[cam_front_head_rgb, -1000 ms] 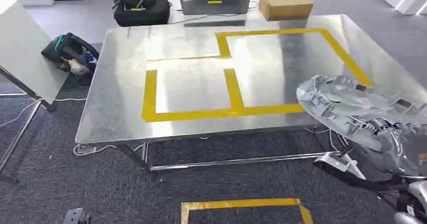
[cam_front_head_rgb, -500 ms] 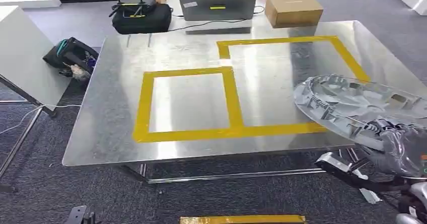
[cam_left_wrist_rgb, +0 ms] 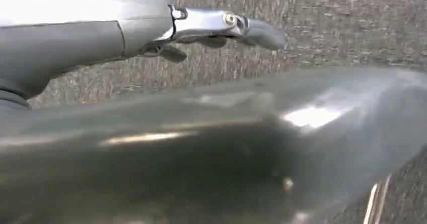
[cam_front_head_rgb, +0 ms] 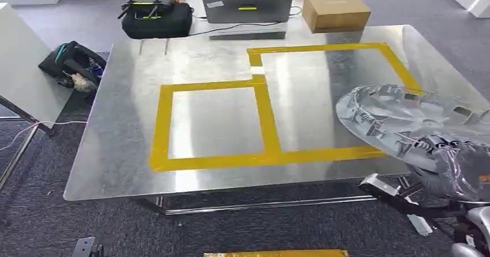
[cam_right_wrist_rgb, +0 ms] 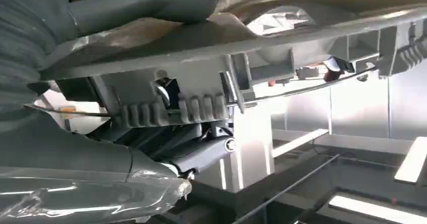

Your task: Take the parts from the cabinet and place them on the table.

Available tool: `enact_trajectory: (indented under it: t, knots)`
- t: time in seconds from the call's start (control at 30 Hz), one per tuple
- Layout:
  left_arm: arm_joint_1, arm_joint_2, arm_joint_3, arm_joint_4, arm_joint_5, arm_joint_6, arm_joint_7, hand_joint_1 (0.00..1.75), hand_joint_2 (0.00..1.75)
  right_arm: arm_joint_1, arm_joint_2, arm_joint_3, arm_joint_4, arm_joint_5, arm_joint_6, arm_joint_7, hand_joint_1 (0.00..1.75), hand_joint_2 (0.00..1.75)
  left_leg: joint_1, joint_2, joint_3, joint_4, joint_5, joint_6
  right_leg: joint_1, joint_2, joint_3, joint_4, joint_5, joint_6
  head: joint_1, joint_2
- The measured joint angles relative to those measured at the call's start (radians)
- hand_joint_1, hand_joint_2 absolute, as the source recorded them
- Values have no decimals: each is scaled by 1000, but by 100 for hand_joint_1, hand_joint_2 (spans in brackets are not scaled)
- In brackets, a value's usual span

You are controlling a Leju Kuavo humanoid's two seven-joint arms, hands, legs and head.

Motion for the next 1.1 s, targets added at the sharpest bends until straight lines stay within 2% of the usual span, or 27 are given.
enact_trajectory:
  t: [0.03,0.07,0.13,0.17,0.2,0.23,0.3,0.33,0.37,0.4,0.47,0.5,0.53,0.57,0.63,0.67,0.7,0.73,0.77,0.8,0.83,0.87,0.9,0.93,0.97,1.0,1.1]
  knots:
    - [0,-3,3,-1,-1,2,0,0,0,0,0,0,-1,0,3,1,175,175,1,-1,5,-2,-1,0,0,-1,-6,26,-13,4,2,0]
    - [0,-5,8,-1,-2,2,0,0,0,-1,0,0,-1,-2,6,1,175,175,1,-1,7,-1,-6,8,0,-1,-36,80,-46,7,3,0]
    - [1,-10,16,-1,-8,4,1,0,0,0,0,0,-1,-36,32,-5,175,175,-1,-1,8,-1,-11,12,1,-1,-133,250,-125,12,2,0]
    - [3,-13,23,-1,-9,5,1,0,0,1,-8,1,0,-81,53,-18,175,175,-2,-1,10,1,-14,12,2,-1,-177,316,-140,14,2,0]
    - [5,-14,26,-1,-10,7,1,0,0,4,-16,1,0,-115,64,-23,175,175,-3,-2,13,2,-18,12,2,-1,-193,327,-124,14,2,0]
    - [8,-19,32,-1,-10,21,1,0,0,7,-23,0,0,-152,76,-23,175,175,-3,-2,19,3,-23,12,2,-1,-185,291,-82,13,2,0]
    - [22,-41,58,-20,-41,65,36,0,0,25,-34,-8,3,-205,83,-29,175,175,-3,-6,34,10,-36,11,2,-1,-120,131,25,11,2,0]
    - [38,-51,75,-47,-65,85,59,0,0,35,-39,-21,8,-226,89,-39,175,175,-4,-8,36,15,-44,7,1,-1,-87,46,67,9,3,0]
    - [47,-58,90,-67,-86,93,78,0,0,38,-40,-31,12,-226,94,-40,175,175,-13,-10,31,29,-48,2,2,-1,-72,31,60,1,1,0]
    - [59,-65,102,-84,-100,95,98,0,0,37,-42,-45,17,-219,100,-35,175,175,-12,-11,27,29,-47,0,2,-1,-78,34,63,-8,0,0]
    - [76,-74,125,-110,-130,82,126,0,0,33,-42,-68,25,-188,123,4,175,175,-10,-10,27,28,-46,-4,6,0,-79,35,63,-15,0,0]
    - [79,-81,137,-121,-149,70,145,0,0,24,-42,-83,38,-171,138,33,175,175,-16,-11,29,30,-49,-8,-6,0,-74,24,68,-22,1,0]
    - [82,-86,147,-131,-164,60,157,0,0,12,-41,-98,52,-164,150,48,175,175,-16,-10,28,37,-59,-16,-8,-3,-68,19,71,-27,0,0]
    - [83,-90,162,-140,-179,55,161,0,0,4,-41,-117,66,-163,158,51,175,175,-13,-8,7,80,-91,-28,-12,-7,-66,17,71,-31,-13,0]
    - [84,-95,187,-148,-190,47,172,0,0,-8,-41,-146,89,-158,166,55,175,175,5,-5,-72,242,-168,-48,-17,-11,-66,17,71,-31,-12,0]
    - [86,-97,196,-151,-206,38,180,0,0,-11,-41,-155,98,-152,173,58,175,175,13,-4,-109,314,-189,-54,-19,-11,-67,17,71,-30,-14,0]
    - [90,-101,207,-152,-224,30,187,0,0,-14,-39,-161,106,-148,181,64,175,175,20,-3,-125,341,-187,-59,-22,-11,-66,17,71,-29,-13,0]
    - [92,-105,219,-154,-245,24,194,0,0,-16,-38,-169,114,-147,188,66,175,175,26,-3,-118,323,-163,-63,-25,-11,-65,17,69,-27,-13,0]
    - [94,-112,234,-158,-268,18,200,0,0,-20,-36,-182,121,-148,197,70,175,175,30,-2,-90,264,-122,-67,-29,-11,-64,17,68,-23,-13,0]
    - [94,-119,247,-161,-291,12,204,0,0,-25,-36,-196,126,-151,207,73,175,175,34,-2,-42,169,-72,-70,-34,-10,-60,17,66,-18,-13,0]
    - [94,-124,259,-165,-308,8,209,0,0,-31,-36,-208,132,-152,215,74,175,175,38,0,7,78,-36,-72,-36,-10,-57,17,64,-10,-13,0]
    - [91,-132,271,-167,-325,0,214,0,0,-37,-36,-221,137,-154,223,76,175,175,38,0,30,32,-42,-74,-33,-9,-58,19,62,-2,-15,0]
    - [89,-135,284,-169,-344,-7,220,0,0,-42,-36,-234,145,-157,232,76,175,175,34,-4,33,22,-46,-63,-32,-8,-62,20,62,7,-15,0]
    - [90,-145,299,-171,-367,-19,229,0,0,-47,-36,-249,155,-162,241,76,175,175,37,-5,32,16,-39,-62,-31,-8,-62,21,60,7,-12,0]
    - [92,-151,314,-173,-388,-26,235,0,0,-51,-36,-258,164,-164,246,76,175,175,36,-4,32,16,-39,-65,-31,-7,-61,16,66,-13,-13,0]
    - [92,-156,327,-173,-399,-31,240,0,0,-55,-36,-267,174,-166,253,73,175,175,34,-5,33,15,-39,-64,-32,-7,-57,8,69,-12,-12,0]
    - [92,-164,355,-174,-412,-35,245,0,0,-69,-36,-285,195,-169,257,73,175,175,32,-6,32,11,-37,-58,-33,-8,-51,-12,79,4,-12,0]
